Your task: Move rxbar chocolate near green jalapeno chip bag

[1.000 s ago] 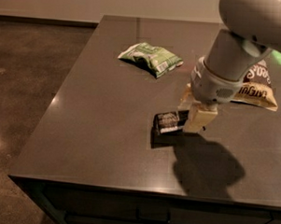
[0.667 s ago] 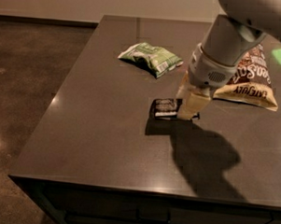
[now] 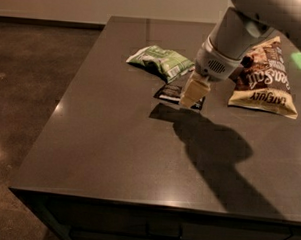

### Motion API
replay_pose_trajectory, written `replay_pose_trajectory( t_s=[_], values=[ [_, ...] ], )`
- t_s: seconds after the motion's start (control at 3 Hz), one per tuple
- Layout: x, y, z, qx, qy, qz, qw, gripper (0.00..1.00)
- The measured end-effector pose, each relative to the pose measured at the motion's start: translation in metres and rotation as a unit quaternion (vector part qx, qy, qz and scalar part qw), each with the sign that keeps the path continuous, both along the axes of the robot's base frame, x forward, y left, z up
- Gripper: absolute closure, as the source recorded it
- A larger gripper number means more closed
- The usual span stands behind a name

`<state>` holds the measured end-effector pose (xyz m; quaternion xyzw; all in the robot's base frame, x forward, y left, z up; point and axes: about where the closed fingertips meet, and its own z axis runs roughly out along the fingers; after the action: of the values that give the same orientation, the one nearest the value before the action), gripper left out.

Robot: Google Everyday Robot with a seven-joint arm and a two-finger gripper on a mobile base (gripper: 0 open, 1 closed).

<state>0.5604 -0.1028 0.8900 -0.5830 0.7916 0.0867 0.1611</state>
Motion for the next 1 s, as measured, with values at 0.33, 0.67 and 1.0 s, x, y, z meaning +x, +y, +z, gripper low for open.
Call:
replay_pose_trajectory(
  t_s=[0.33, 0.67, 1.0],
  values=[
    [0.033, 0.002, -0.004, 0.006, -0.020, -0.051, 0.9985, 1.00],
    [0.061, -0.001, -0.016, 0.003, -0.034, -0.077, 0.9965, 1.00],
    [0.078, 0.000, -0.025, 0.001, -0.045, -0.089, 0.9950, 0.82]
  ],
)
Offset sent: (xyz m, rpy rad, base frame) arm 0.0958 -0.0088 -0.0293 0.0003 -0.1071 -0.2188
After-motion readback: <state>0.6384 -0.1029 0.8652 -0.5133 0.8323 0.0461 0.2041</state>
